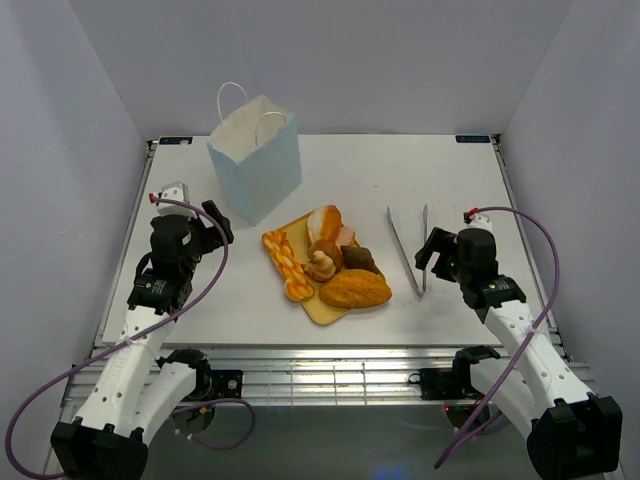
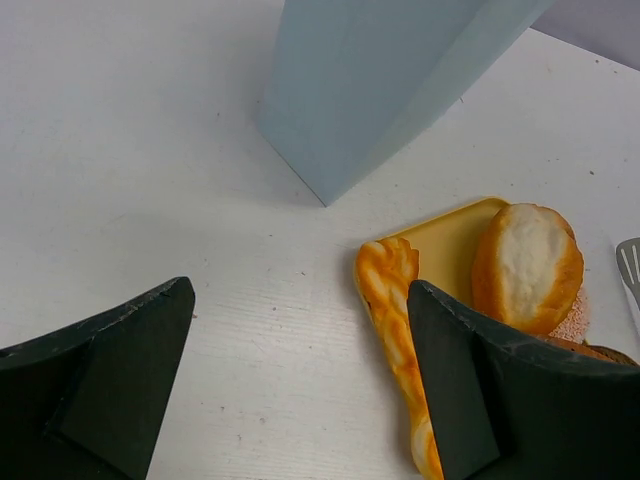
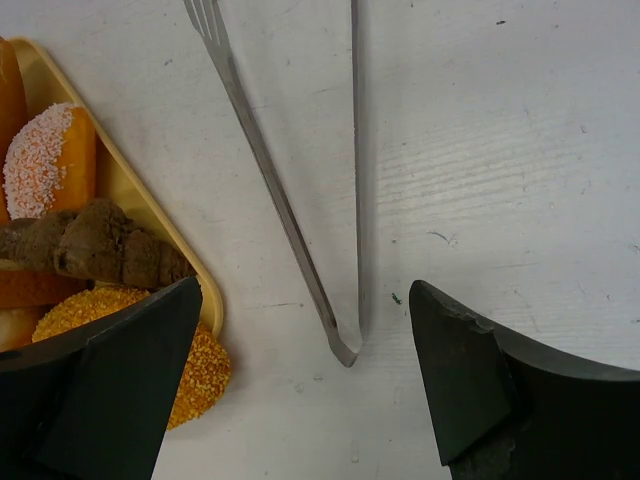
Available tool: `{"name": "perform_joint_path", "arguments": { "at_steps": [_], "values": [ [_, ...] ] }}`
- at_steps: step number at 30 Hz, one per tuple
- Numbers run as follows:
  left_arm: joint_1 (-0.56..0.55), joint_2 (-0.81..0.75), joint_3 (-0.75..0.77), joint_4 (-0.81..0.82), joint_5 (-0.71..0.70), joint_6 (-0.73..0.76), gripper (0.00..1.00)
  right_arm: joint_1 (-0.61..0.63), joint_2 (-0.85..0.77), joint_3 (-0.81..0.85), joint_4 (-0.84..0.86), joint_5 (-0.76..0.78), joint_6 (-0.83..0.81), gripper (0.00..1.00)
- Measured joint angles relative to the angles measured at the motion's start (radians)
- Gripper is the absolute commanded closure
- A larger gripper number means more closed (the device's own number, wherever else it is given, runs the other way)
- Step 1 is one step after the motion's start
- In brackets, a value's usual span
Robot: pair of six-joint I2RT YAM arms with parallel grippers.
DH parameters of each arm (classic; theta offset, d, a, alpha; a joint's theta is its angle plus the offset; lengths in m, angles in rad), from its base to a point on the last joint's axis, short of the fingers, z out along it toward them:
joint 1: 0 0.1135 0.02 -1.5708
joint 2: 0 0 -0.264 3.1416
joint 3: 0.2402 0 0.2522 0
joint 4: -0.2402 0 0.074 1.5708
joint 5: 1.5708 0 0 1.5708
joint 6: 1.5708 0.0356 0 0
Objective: Place the fake bread into the paper bag
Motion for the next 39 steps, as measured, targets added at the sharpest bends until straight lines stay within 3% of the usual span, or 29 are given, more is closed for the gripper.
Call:
{"name": "perform_joint_path", "arguments": {
  "at_steps": [12, 25, 39],
  "values": [
    [0.0, 0.0, 0.0, 0.0, 0.012, 0.0, 0.02, 0.0, -0.009, -0.001, 0.007, 0.003, -0.006, 0.1],
    [0.0, -0.015, 0.0, 0.0, 0.019, 0.004, 0.02, 0.0, 0.018, 0.0, 0.062, -0.109, -0.132, 0.1],
    [0.0, -0.026, 0.0, 0.0, 0.023, 0.007, 0.02, 0.169, 0.261, 0.109, 0.066, 0.078, -0.255, 0.1]
  ]
}}
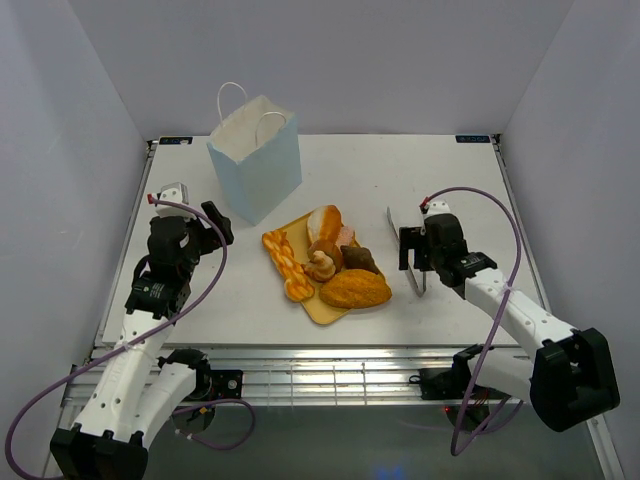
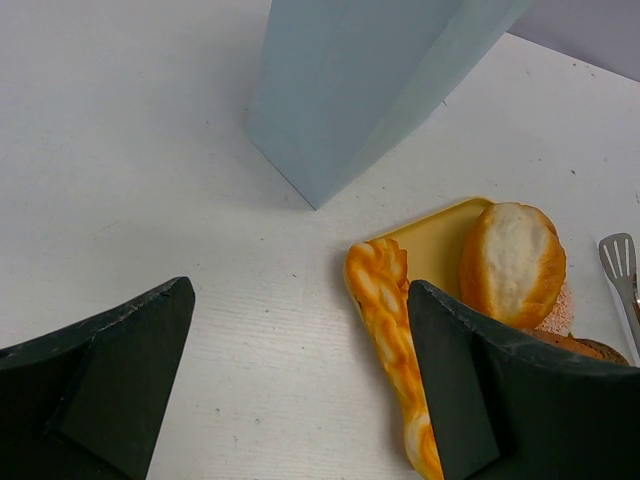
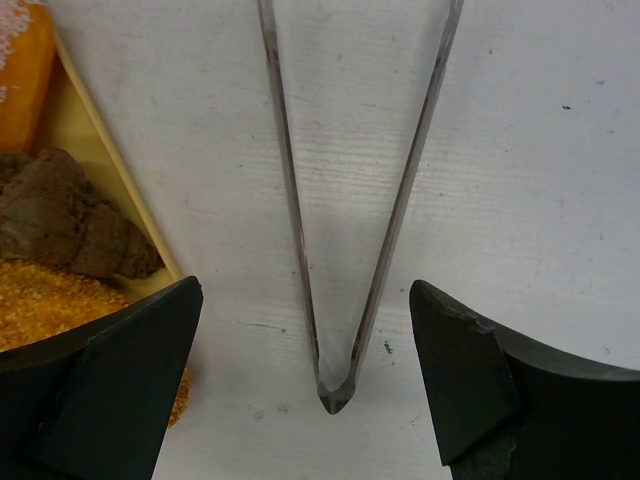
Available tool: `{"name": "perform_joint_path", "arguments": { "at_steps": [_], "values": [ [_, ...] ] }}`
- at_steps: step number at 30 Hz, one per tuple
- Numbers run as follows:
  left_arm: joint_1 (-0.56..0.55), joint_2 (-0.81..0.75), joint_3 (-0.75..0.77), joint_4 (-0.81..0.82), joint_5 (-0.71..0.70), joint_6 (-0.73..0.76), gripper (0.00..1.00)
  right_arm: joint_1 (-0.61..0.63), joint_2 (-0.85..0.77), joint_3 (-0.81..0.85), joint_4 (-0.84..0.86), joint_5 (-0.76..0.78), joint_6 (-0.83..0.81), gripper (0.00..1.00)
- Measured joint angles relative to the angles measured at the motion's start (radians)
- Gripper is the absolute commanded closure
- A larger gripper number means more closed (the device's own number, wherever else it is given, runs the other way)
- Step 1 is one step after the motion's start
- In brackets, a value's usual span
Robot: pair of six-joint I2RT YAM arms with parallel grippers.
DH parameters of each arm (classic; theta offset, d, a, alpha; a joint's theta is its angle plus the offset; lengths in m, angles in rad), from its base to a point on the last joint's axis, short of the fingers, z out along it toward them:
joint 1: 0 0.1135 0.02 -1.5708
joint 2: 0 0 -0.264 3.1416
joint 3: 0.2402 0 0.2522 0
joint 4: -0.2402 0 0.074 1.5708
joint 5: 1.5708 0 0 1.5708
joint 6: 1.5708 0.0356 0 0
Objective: Place the fake bread into the paper bag
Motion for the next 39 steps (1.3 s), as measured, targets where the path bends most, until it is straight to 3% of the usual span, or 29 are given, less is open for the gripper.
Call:
{"name": "perform_joint_path", "arguments": {
  "at_steps": [6, 27, 36, 39],
  "values": [
    [0.0, -0.007, 0.0, 0.0, 0.011, 0.0, 0.02, 0.003, 0.102, 0.008, -0.001, 0.066, -0.018, 0.1],
    [0.0, -0.013, 0.0, 0.001, 0.049, 0.0, 0.02, 0.003, 0.352, 0.071, 0.071, 0.077, -0.052, 0.1],
    [0.0, -0.016, 0.0, 0.001, 0.052, 0.001, 0.02, -0.011, 0.403, 0.076, 0.118, 0.077, -0.04, 0.0],
    [0.0, -0.016, 0.0, 0.001, 0.055, 0.0, 0.02, -0.019, 0.408, 0.076, 0.135, 0.075, -0.035, 0.06]
  ]
}}
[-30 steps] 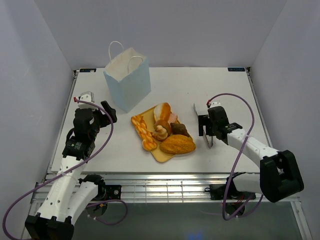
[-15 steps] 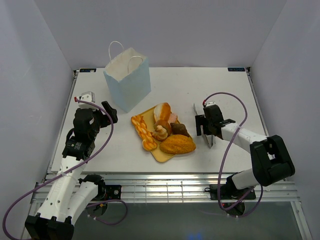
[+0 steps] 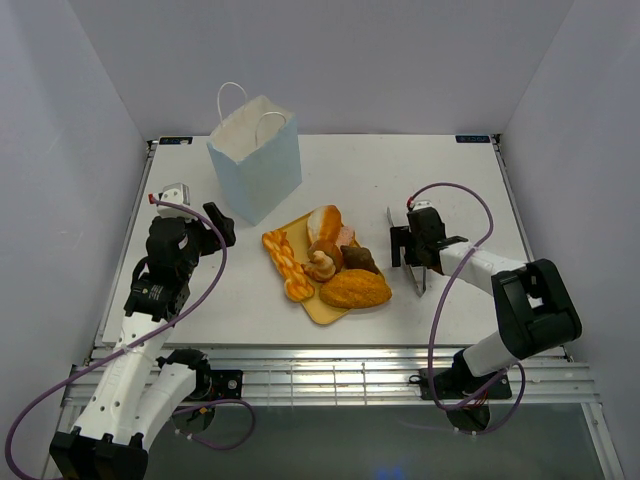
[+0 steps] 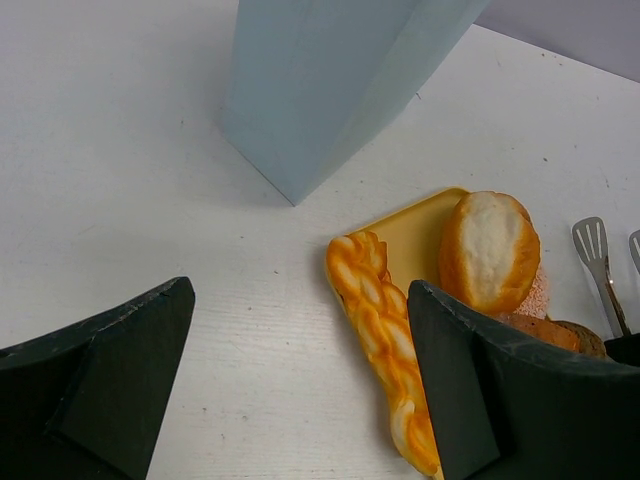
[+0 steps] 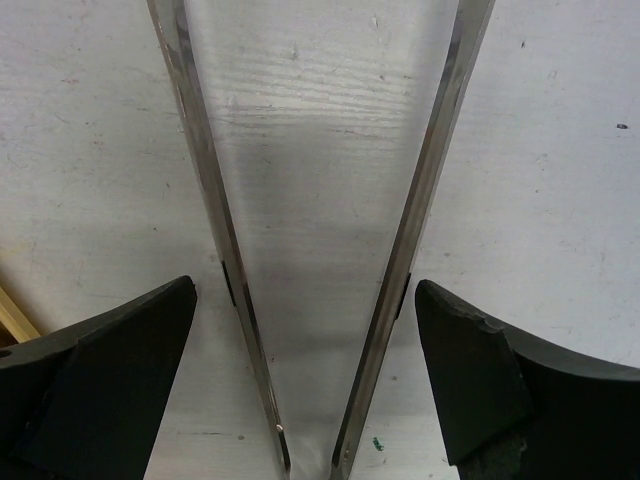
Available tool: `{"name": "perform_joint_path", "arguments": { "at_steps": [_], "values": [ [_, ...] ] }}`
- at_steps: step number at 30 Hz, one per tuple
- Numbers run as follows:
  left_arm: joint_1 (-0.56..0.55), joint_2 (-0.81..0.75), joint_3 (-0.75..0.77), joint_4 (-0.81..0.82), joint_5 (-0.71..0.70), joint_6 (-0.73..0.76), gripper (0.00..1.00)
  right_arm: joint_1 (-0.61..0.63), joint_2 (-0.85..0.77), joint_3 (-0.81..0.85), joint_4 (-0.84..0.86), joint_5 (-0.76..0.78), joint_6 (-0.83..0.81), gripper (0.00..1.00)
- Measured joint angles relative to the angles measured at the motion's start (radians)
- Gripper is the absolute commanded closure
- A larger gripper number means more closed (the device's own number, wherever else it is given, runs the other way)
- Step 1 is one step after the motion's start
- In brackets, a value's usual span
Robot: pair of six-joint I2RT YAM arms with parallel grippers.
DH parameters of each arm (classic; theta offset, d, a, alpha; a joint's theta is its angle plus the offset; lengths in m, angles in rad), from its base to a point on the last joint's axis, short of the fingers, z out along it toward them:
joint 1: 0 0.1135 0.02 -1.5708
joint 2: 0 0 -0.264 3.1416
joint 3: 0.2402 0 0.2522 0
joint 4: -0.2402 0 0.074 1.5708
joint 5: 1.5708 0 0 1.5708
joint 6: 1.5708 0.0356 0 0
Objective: Place the fake bread into the paper bag
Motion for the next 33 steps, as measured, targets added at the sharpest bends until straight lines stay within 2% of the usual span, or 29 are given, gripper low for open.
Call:
{"name": "perform_joint_path", "arguments": {
  "at_steps": [3, 9, 15, 33],
  "values": [
    [0.0, 0.0, 0.0, 0.0, 0.004, 0.0, 0.02, -0.014, 0.01, 0.0, 0.011, -0.007, 0.005, 0.13],
    [0.0, 0.0, 0.0, 0.0, 0.007, 0.001, 0.02, -0.035, 0.026, 0.0, 0.027, -0.029, 0.007, 0.16],
    [0.0, 0.0, 0.0, 0.0, 0.013, 0.004, 0.02, -0.039, 0.027, 0.0, 0.031, -0.046, 0.006, 0.27],
    [0.0, 0.005, 0.0, 0.0, 0.028, 0.007, 0.02, -0.04, -0.011, 0.0, -0.009, -0.067, 0.011, 0.36]
  ]
}}
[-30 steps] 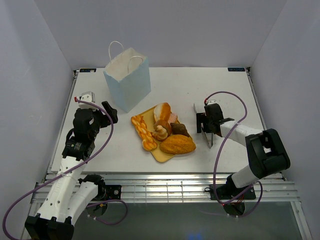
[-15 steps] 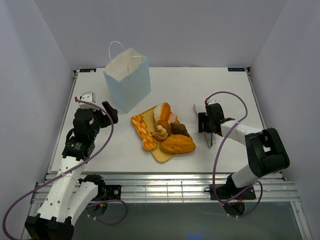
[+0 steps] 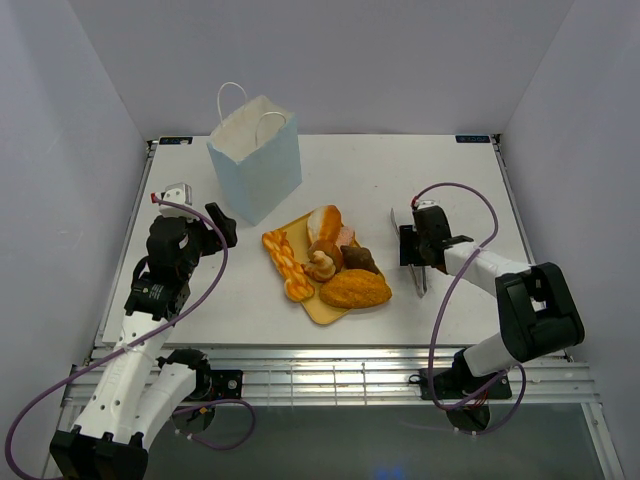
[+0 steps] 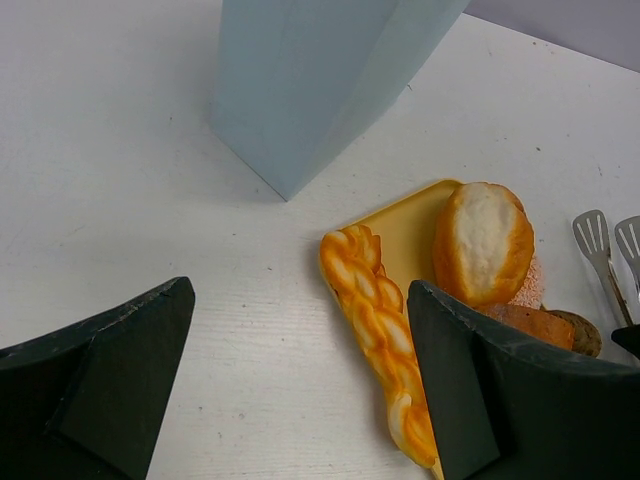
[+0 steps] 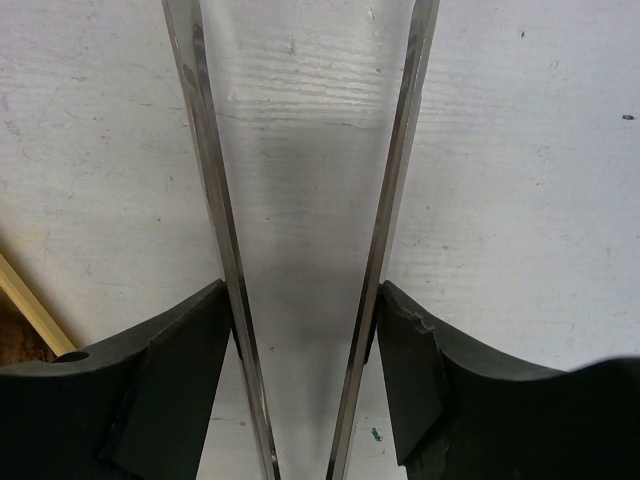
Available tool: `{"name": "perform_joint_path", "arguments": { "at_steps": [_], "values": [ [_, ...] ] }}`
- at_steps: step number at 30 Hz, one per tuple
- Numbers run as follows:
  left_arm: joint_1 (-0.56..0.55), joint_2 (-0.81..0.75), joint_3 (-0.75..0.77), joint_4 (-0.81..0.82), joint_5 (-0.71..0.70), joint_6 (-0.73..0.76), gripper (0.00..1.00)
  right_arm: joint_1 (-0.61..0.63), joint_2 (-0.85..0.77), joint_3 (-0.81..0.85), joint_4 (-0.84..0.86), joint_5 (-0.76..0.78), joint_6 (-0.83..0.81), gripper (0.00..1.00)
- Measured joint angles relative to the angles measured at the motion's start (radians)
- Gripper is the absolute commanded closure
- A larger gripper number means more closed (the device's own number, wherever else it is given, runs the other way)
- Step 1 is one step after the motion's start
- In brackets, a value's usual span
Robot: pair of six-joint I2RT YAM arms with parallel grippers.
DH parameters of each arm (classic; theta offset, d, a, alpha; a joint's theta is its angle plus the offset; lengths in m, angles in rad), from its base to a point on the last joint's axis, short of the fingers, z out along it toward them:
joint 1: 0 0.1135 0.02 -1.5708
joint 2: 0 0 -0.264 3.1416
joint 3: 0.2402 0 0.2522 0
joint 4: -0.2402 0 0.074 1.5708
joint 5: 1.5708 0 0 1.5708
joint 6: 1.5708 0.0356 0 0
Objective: Place the fake bread into the paper bag
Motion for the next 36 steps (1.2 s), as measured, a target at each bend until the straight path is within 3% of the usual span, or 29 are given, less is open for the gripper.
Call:
{"name": "perform_joint_path", "arguments": {
  "at_steps": [22, 36],
  "values": [
    [0.0, 0.0, 0.0, 0.007, 0.011, 0.0, 0.02, 0.022, -0.284, 0.102, -0.227, -0.024, -0.012, 0.39],
    [0.0, 0.0, 0.0, 0.007, 0.008, 0.001, 0.02, 0.171, -0.396, 0.243, -0.419, -0.084, -0.051, 0.37]
  ]
}}
